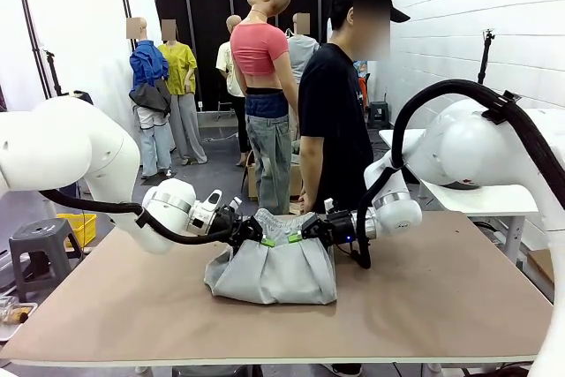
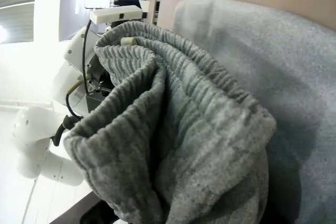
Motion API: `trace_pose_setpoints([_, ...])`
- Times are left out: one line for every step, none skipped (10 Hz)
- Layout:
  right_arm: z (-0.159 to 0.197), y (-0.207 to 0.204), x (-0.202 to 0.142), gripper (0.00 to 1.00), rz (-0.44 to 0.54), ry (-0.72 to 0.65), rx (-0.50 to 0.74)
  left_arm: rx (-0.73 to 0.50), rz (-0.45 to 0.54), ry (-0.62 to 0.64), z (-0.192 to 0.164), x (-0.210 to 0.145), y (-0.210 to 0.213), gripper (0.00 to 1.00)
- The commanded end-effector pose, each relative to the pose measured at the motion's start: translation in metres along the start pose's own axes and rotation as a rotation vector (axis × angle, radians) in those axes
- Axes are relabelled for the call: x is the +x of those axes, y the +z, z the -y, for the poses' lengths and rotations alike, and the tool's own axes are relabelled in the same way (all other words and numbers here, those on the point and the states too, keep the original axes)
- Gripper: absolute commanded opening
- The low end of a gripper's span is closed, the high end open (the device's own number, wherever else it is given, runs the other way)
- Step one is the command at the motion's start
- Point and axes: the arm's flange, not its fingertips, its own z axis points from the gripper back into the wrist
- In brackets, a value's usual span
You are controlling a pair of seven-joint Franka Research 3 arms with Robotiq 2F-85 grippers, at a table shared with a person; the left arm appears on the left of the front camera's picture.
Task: Fold the training pants.
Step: Fold the Training pants in half.
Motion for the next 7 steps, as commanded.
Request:
trace_pose_setpoints([0.012,0.036,0.012,0.26,0.029,-0.062,-0.1,0.105,0.012,0.037,-0.026,-0.001,0.03,0.33])
trace_pose_setpoints([0.01,0.039,0.011,0.45,0.033,-0.068,-0.118,0.118,0.029,0.044,-0.028,0.0,0.033,0.53])
trace_pose_setpoints([0.008,0.042,0.01,0.64,0.036,-0.068,-0.124,0.131,0.046,0.045,-0.029,0.001,0.035,0.72])
trace_pose_setpoints([0.003,0.047,0.007,0.83,0.045,-0.063,-0.135,0.135,0.068,0.034,-0.028,0.002,0.038,0.92])
trace_pose_setpoints([-0.004,0.055,0.006,1.0,0.053,-0.054,-0.159,0.138,0.079,0.026,-0.026,0.002,0.041,1.0])
trace_pose_setpoints([-0.009,0.06,0.006,1.0,0.064,-0.051,-0.186,0.132,0.089,0.004,-0.017,0.001,0.047,1.0])
trace_pose_setpoints([-0.015,0.064,0.006,1.0,0.066,-0.044,-0.208,0.118,0.114,-0.027,-0.005,0.002,0.059,1.0])
